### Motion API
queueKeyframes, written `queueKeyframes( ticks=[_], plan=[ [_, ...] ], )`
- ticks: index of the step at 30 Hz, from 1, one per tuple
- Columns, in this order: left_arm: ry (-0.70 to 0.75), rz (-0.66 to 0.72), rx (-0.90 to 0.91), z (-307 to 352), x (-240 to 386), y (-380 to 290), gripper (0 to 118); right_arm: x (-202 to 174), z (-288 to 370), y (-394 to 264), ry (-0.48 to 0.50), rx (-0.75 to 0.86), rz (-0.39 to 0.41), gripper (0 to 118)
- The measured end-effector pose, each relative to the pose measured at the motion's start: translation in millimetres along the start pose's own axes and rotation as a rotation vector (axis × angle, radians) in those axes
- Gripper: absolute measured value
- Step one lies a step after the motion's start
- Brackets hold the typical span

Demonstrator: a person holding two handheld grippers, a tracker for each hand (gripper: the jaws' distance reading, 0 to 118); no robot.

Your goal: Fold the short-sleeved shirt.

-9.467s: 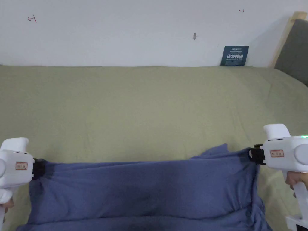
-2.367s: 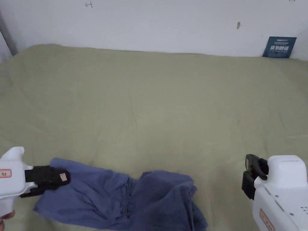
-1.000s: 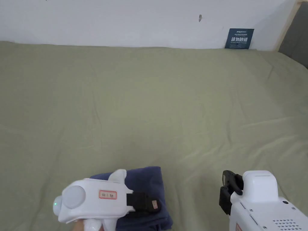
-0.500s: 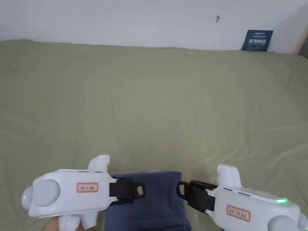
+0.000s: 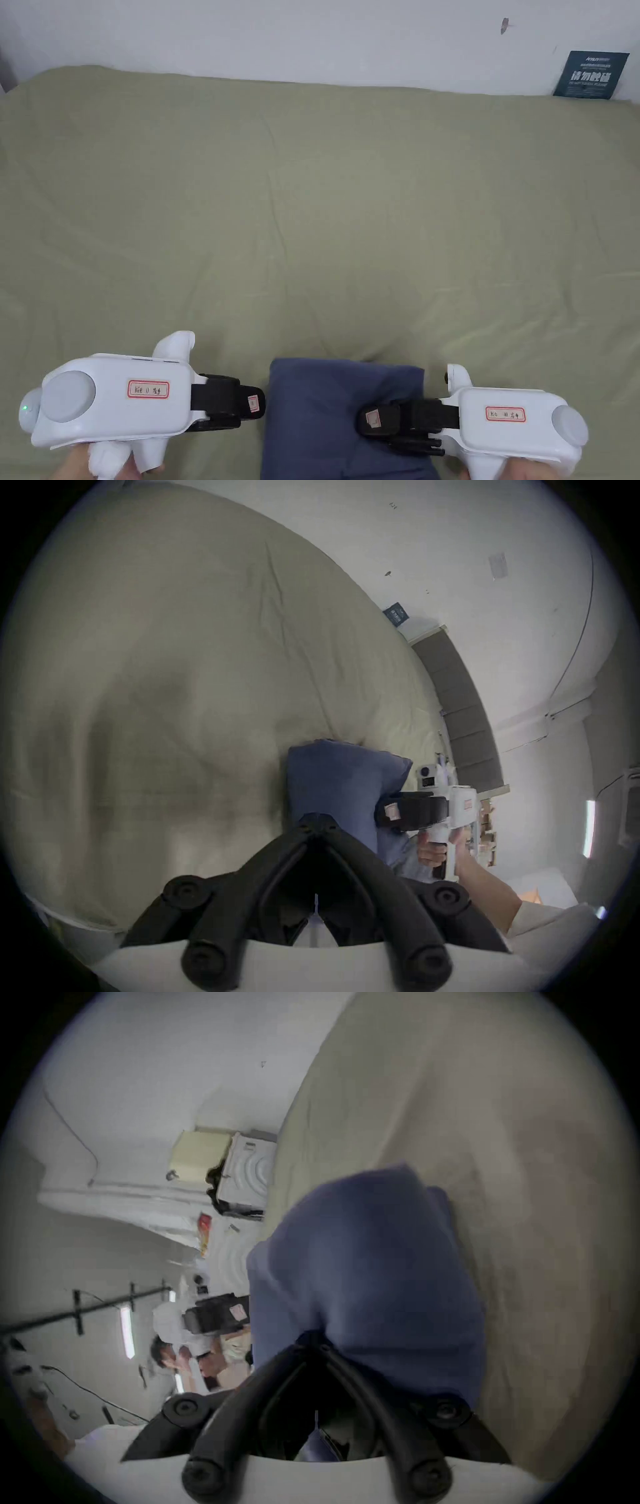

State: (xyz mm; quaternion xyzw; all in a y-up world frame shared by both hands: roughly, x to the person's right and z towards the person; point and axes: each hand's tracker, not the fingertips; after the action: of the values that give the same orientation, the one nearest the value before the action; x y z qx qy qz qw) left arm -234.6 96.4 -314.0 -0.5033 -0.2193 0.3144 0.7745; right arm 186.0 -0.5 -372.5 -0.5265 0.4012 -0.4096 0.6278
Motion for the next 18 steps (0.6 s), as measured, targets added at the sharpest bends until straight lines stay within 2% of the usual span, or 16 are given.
queueKeyframes(
  ticks=[1,2,4,5,7,10,12,13,15,17,18],
  plan=[
    [-0.033,0.006,-0.001,-3,0,0,7,-1,0,0,-0.003,0.004,0.008,0],
    [-0.048,0.015,-0.001,-6,-1,1,21,0,1,0,-0.004,0.004,0.007,0],
    [-0.108,0.007,0.007,-12,-2,1,101,-3,-1,-1,0.001,0.001,0.000,0],
    [-0.122,0.020,-0.013,-18,-3,1,118,-3,-1,0,-0.002,-0.001,0.001,0],
    [-0.158,0.055,-0.014,-26,-7,3,113,-3,-1,0,-0.002,-0.003,0.000,0],
    [-0.179,0.113,-0.068,-47,-12,3,113,-3,-1,0,0.001,-0.003,-0.002,0],
    [-0.246,0.108,-0.077,-58,-9,1,112,-1,-1,0,0.001,-0.002,-0.002,0],
    [-0.228,0.108,-0.072,-60,-7,2,109,-1,-1,0,0.002,0.001,-0.004,0],
    [-0.195,0.105,-0.077,-62,-4,4,89,-4,-1,-1,-0.006,0.005,-0.003,0],
    [-0.055,0.044,-0.048,-57,3,3,62,-19,3,-2,-0.079,0.027,0.045,0],
    [-0.034,0.053,-0.060,-58,3,2,25,-35,8,-5,-0.148,0.052,0.109,0]
  ],
)
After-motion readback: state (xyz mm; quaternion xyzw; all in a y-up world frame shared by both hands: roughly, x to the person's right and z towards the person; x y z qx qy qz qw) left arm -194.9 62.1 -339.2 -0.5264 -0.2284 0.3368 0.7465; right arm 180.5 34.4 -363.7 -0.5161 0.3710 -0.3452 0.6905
